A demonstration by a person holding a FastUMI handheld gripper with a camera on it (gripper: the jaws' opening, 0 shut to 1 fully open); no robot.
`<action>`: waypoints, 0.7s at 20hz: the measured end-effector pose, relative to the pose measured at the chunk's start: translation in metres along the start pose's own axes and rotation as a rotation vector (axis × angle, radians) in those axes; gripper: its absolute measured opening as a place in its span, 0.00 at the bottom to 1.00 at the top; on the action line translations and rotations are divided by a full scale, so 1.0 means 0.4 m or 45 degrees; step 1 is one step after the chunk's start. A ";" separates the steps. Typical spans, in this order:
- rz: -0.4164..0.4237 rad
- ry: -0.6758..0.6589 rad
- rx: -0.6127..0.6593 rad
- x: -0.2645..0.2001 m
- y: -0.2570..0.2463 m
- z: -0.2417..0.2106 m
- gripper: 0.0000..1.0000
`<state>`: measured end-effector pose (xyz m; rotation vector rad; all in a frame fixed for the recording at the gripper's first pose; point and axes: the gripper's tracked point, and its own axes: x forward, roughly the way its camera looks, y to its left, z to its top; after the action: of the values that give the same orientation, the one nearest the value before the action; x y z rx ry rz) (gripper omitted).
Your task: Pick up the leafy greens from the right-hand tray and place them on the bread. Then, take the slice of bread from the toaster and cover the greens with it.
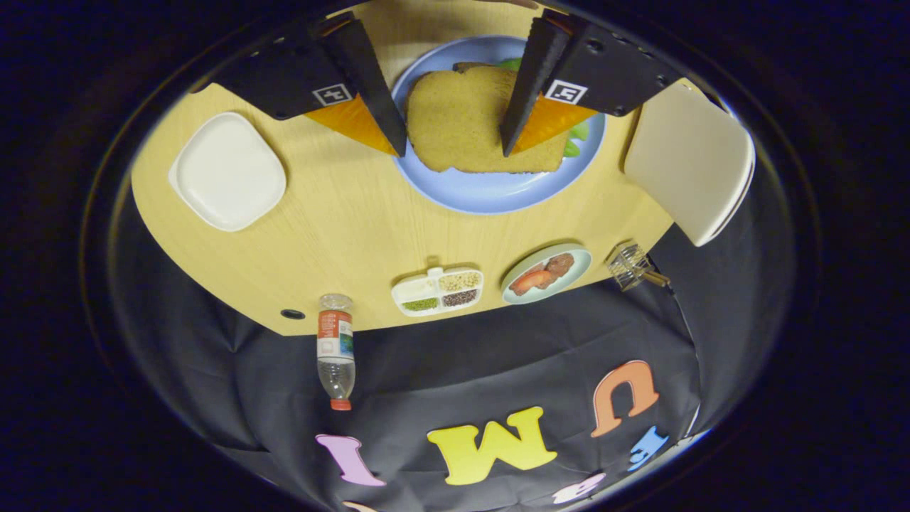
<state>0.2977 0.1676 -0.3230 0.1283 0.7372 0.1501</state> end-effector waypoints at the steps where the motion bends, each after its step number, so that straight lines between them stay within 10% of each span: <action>1: -0.006 -0.002 -0.016 -0.003 0.005 0.001 0.83; 14: -0.022 -0.130 -0.100 -0.138 0.067 0.057 0.96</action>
<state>0.2705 0.1823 -0.2656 0.0543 0.6294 0.1547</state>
